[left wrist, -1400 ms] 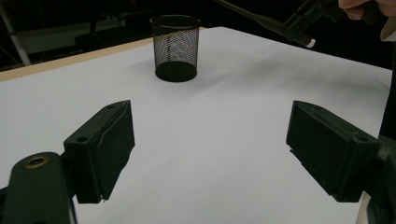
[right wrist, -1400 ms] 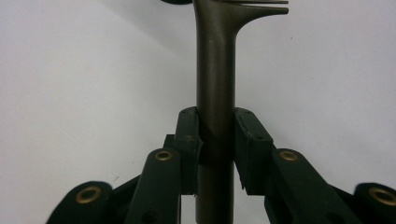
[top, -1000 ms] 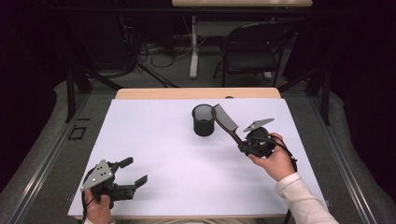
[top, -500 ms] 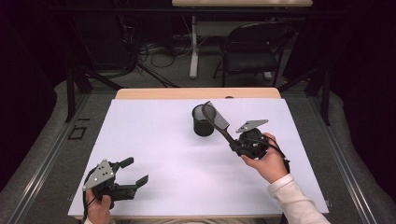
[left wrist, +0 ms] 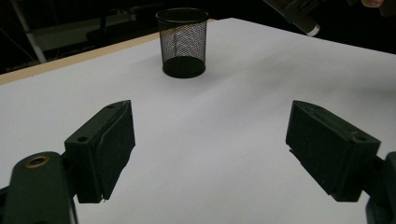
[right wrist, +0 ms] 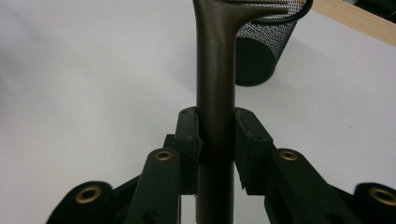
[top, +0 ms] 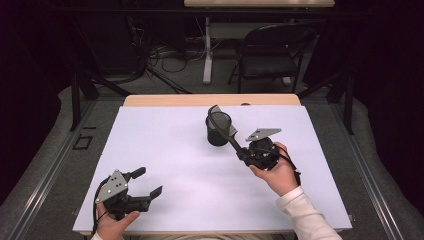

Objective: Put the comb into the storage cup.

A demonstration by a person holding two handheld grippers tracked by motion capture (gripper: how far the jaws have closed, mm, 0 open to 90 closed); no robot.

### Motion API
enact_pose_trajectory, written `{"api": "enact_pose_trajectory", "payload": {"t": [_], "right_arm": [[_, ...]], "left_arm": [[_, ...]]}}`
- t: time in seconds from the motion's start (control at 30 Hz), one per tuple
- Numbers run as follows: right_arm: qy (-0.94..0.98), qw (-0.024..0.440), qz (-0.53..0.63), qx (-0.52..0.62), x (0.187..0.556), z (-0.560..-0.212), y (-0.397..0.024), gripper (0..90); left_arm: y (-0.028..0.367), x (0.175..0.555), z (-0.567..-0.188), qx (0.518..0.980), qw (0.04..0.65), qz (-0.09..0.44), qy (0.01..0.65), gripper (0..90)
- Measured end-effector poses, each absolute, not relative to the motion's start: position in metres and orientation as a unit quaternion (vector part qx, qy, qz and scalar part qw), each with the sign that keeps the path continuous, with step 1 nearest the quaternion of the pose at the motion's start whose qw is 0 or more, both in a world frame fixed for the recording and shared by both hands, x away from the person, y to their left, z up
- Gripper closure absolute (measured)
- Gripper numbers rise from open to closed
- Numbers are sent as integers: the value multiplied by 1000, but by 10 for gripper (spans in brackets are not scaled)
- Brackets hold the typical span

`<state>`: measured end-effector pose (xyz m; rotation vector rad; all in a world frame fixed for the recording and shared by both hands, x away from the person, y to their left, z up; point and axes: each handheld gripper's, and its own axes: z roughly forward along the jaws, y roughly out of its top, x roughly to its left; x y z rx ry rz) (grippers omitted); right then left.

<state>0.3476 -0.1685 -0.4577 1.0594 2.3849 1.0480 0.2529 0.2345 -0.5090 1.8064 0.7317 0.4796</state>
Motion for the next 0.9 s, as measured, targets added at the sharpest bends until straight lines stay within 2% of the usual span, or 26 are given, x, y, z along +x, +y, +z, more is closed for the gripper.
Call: {"api": "enact_pose_trajectory", "payload": {"t": [0.37,0.9], "right_arm": [[823,186,392,367,350,-459,-160,728],[815,249,405,332,335,-464,-152,728]], "left_arm": [[230,250,-508,759,543,208,293,183],[225,251,-507,763,543,195,292,246]]}}
